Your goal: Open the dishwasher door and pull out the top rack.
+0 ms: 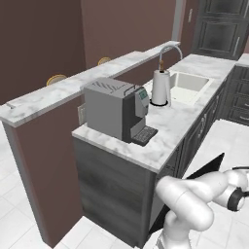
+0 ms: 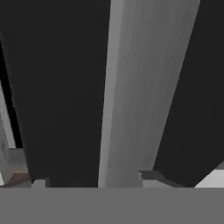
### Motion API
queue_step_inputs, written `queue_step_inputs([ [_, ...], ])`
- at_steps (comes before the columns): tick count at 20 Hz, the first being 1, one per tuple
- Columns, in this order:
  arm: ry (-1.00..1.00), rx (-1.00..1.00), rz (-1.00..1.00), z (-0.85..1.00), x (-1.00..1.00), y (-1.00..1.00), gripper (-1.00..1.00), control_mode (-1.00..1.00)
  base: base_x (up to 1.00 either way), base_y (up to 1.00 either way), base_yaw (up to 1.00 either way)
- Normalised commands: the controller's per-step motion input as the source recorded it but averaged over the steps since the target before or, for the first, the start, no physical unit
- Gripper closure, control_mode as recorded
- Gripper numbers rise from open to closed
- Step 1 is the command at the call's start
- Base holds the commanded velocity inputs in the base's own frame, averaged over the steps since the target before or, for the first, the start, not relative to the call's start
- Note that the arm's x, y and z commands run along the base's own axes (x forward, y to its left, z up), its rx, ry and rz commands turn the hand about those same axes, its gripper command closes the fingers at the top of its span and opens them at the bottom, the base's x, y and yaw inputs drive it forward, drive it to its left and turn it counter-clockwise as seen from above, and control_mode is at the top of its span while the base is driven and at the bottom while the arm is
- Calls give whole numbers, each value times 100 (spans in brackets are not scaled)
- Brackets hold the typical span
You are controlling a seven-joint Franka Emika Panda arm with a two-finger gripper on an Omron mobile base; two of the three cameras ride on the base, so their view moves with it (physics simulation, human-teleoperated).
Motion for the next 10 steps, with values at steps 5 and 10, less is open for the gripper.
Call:
queue_step_inputs([
  [5,7,-16,10,-77,-38,-87,100,-100,0,0,0],
  [10,2,-3,1,23,-69,-37,-100,-100,0,0,0],
])
